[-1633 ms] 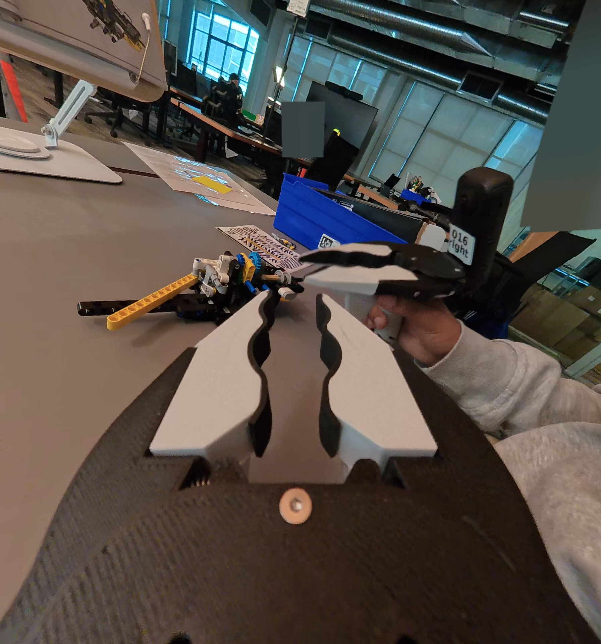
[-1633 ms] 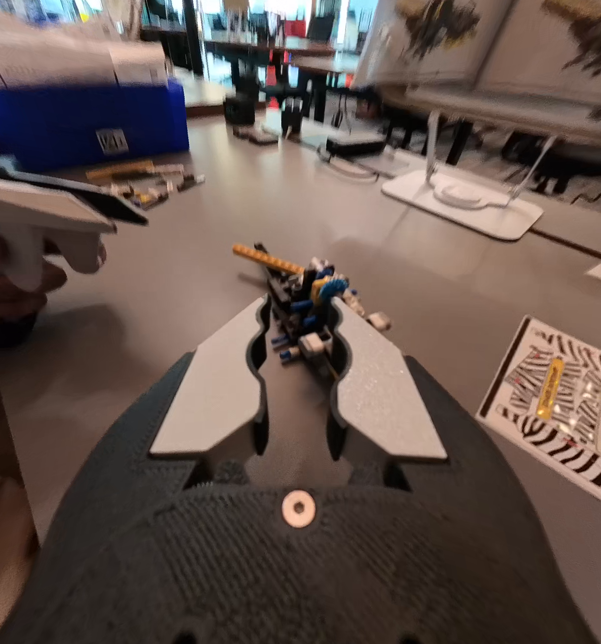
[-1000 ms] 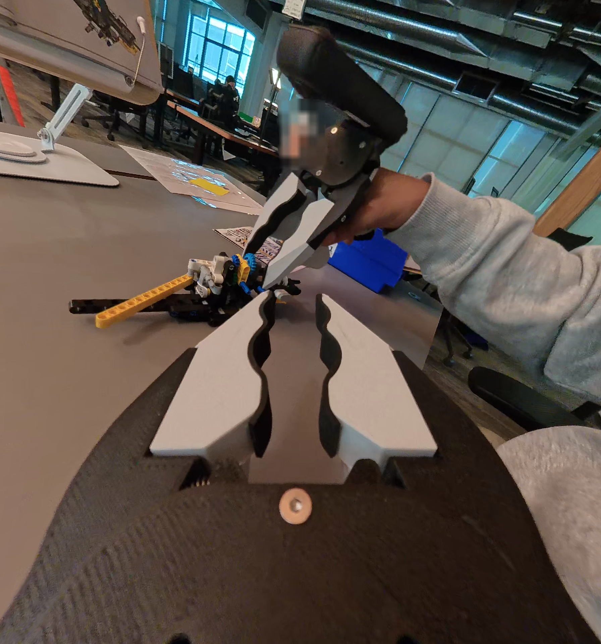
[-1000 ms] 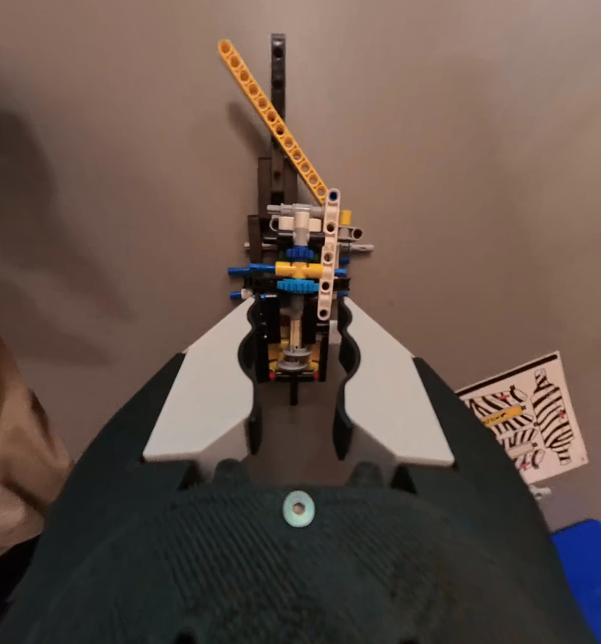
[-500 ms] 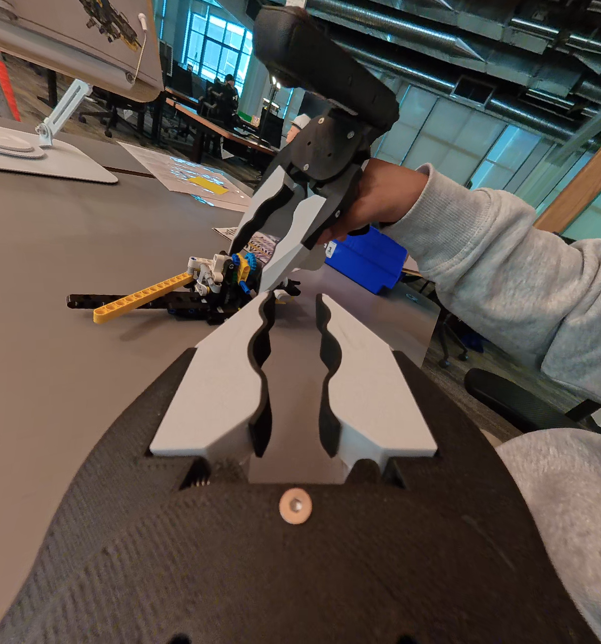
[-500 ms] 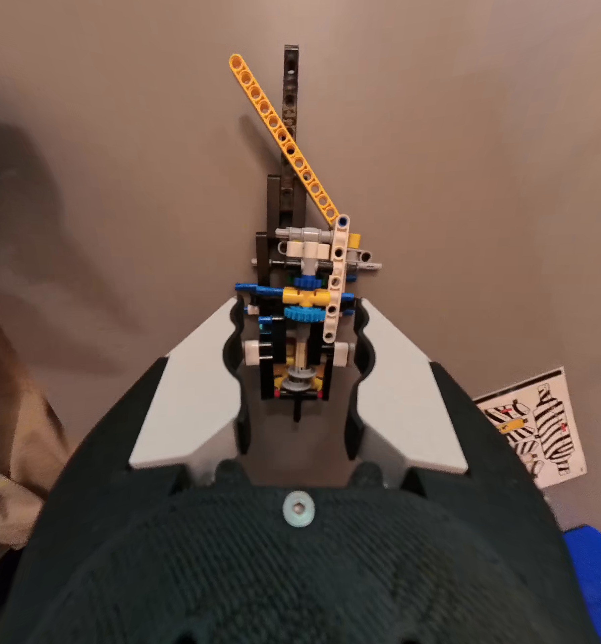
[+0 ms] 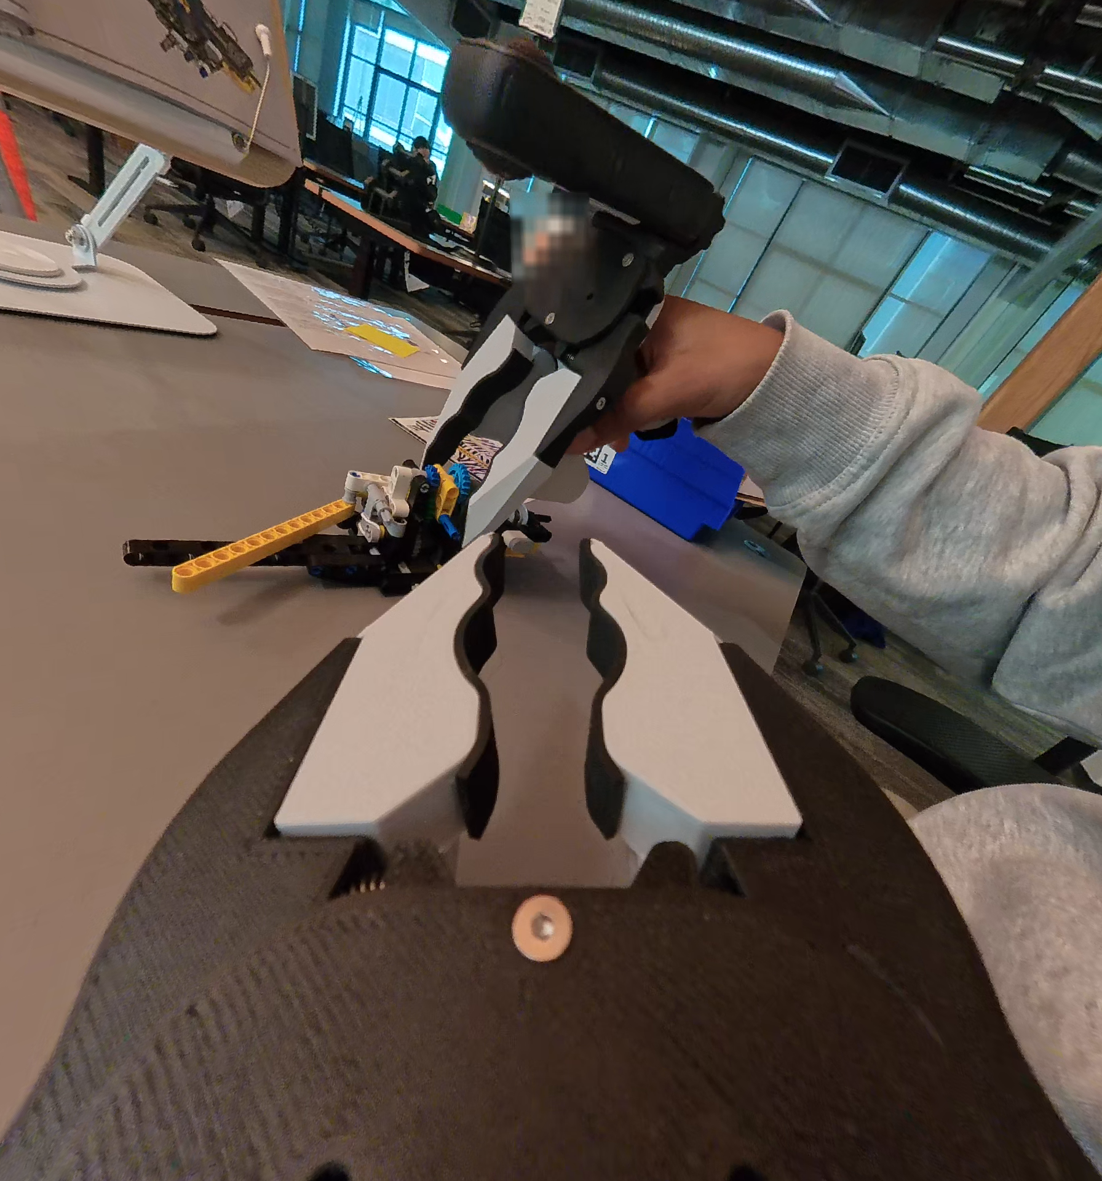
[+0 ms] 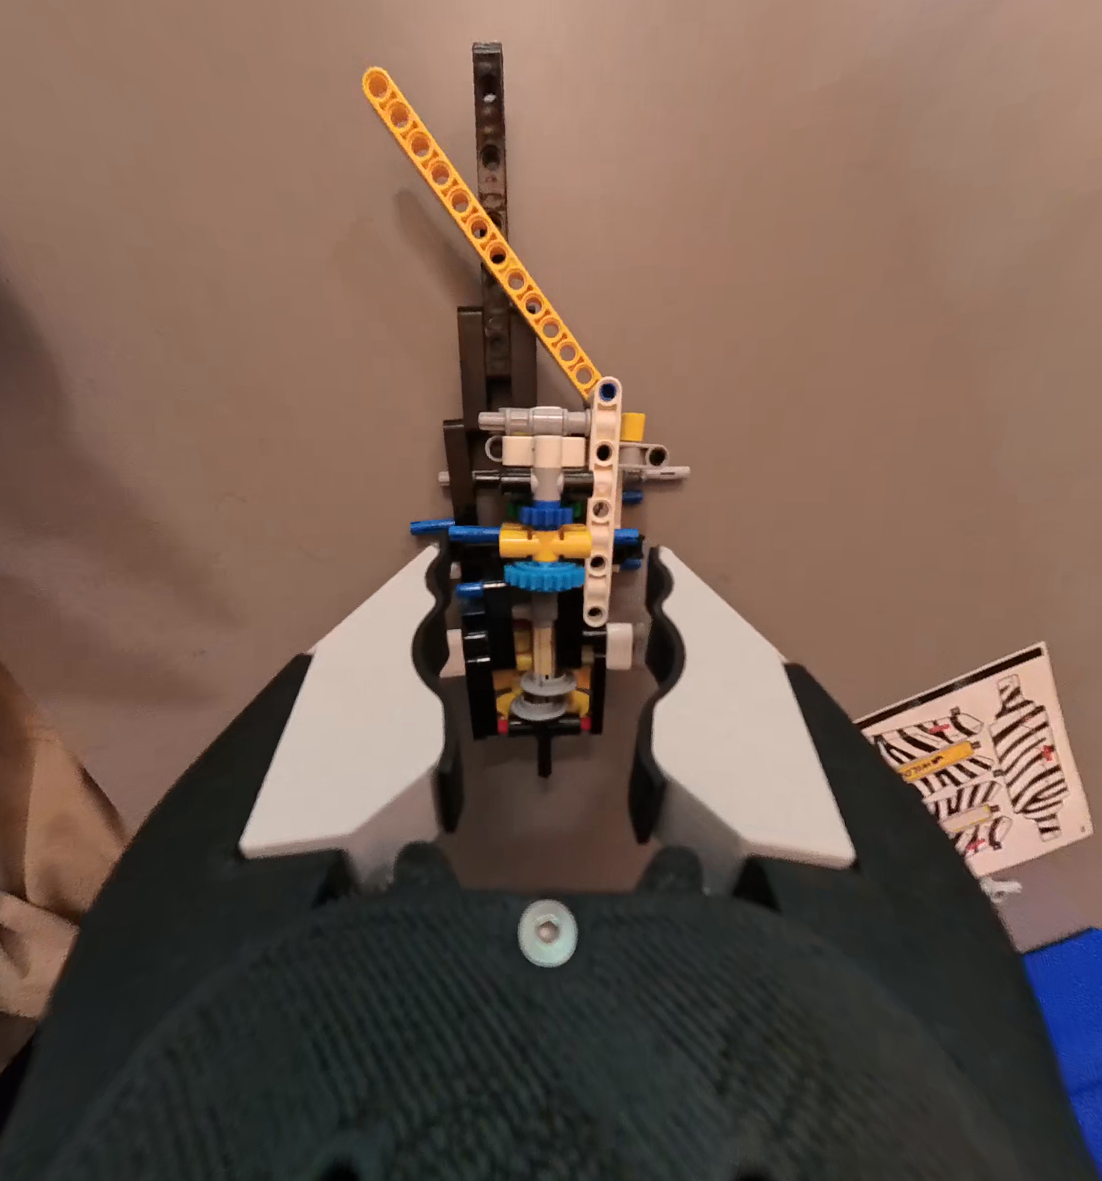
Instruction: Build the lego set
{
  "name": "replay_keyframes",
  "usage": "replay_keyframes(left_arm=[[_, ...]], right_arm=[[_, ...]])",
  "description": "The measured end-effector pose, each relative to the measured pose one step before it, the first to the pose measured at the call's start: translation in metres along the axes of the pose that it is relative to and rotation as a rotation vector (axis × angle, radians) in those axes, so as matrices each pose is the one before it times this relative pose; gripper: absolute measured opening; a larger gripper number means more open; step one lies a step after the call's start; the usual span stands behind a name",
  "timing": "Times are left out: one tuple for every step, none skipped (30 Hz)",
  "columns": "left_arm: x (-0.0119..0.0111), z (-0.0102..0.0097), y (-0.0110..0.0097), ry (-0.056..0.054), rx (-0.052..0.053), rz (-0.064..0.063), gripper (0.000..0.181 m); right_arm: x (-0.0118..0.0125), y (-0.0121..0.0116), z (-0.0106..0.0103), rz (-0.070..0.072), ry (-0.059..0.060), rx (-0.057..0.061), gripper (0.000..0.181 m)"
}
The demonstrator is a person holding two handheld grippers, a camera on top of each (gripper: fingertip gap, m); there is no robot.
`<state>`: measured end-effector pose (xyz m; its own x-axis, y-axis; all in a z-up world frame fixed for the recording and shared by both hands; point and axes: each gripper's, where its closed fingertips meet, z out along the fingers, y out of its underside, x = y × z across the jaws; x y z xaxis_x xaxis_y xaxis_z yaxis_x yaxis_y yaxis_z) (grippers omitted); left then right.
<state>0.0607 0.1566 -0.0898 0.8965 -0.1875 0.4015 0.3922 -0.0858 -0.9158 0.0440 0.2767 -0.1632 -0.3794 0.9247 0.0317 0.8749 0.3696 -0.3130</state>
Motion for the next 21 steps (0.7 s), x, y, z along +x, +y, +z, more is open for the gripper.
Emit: replay_keyframes(left_arm=[[-0.00002,0.00006,0.00006,0.0001,-0.0005,0.0001,0.022],[0.00011,0.00007,0.00014,0.0002,-0.0008,-0.0001,0.022],[-0.00011,0.00005,0.00001,-0.0001,-0.0004,-0.0002,0.022],[-0.00005,0.0,0.0,-0.0004,0.0,-0.0002,0.022],[-0.00007,0.0,-0.00001,-0.0005,0.0001,0.0001,0.022],[0.00005,0.00002,-0.00005,-0.0004,0.0,0.0004,0.022],[-0.00005,-0.00001,0.00003,-0.0001,-0.0002,0.0004,0.022],[0.00009,0.0001,0.00007,0.0003,-0.0003,0.0002,0.022],[0.00002,0.0,0.0,0.0002,0.0,0.0001,0.022],[-0.00003,-0.00009,-0.00009,0.0001,0.0004,-0.0002,0.022],[-0.00003,-0.00006,-0.00014,0.0001,0.0008,-0.0004,0.022],[-0.00032,-0.00019,-0.00015,-0.0009,0.0007,0.0008,0.022],[-0.00061,-0.00031,-0.00056,-0.0031,0.0017,0.0027,0.022],[-0.00132,-0.00064,-0.00095,-0.0081,0.0041,0.0047,0.022],[-0.00279,-0.0009,-0.00152,-0.0185,0.0063,0.0075,0.022],[-0.0028,-0.00123,-0.0022,-0.0202,0.0095,0.0113,0.024],[-0.00143,-0.00122,-0.00245,-0.0107,0.0122,0.0114,0.024],[-0.00065,-0.00084,-0.00199,-0.0034,0.0113,0.0036,0.023],[-0.00011,-0.00042,-0.00091,0.0025,0.0057,-0.005,0.022],[0.00026,-0.00002,-0.00008,0.006,0.0007,-0.0103,0.023],[0.0007,0.0002,0.00013,0.007,-0.0008,-0.0107,0.023]], right_arm=[[0.0003,0.00293,0.00226,-0.0001,-0.0012,-0.0224,0.065],[0.00004,0.00365,0.00314,-0.0066,0.0012,-0.0285,0.068],[0.00016,0.0029,0.00344,-0.0086,0.0042,-0.024,0.069],[-0.00048,0.00172,0.0031,-0.007,0.0008,-0.0151,0.066],[-0.00236,-0.00047,0.00152,-0.0023,-0.0138,0.0002,0.061],[-0.00122,-0.00223,-0.00008,0.0102,-0.0109,0.0141,0.058],[0.00038,-0.00082,-0.00011,0.0087,-0.0025,0.0081,0.058],[0.0001,-0.00028,-0.00008,0.0046,-0.0029,0.0074,0.058],[0.00002,-0.0004,-0.00024,0.004,-0.0021,0.0115,0.058],[-0.00031,-0.00055,-0.00041,0.005,-0.004,0.0156,0.057],[-0.0015,-0.00063,-0.00073,0.006,-0.0114,0.02,0.057],[-0.00197,-0.00125,-0.00129,0.0104,-0.0141,0.0274,0.057],[-0.00152,-0.00249,-0.00194,0.0121,-0.0109,0.0391,0.057],[-0.00211,-0.00367,-0.00256,0.0102,-0.0147,0.0497,0.056],[-0.00302,-0.0042,-0.00259,0.0161,-0.0208,0.0571,0.056],[-0.00365,-0.00304,-0.00203,0.0245,-0.029,0.0511,0.056],[-0.00293,-0.0018,-0.00103,0.0273,-0.0254,0.0442,0.055],[-0.00205,-0.00198,-0.00115,0.0265,-0.0194,0.0475,0.055],[-0.0021,-0.00226,-0.0012,0.0268,-0.0209,0.0507,0.055],[-0.0025,-0.00357,-0.00173,0.0332,-0.0249,0.0591,0.055],[-0.00328,-0.00505,-0.00232,0.0395,-0.0325,0.0671,0.055]])
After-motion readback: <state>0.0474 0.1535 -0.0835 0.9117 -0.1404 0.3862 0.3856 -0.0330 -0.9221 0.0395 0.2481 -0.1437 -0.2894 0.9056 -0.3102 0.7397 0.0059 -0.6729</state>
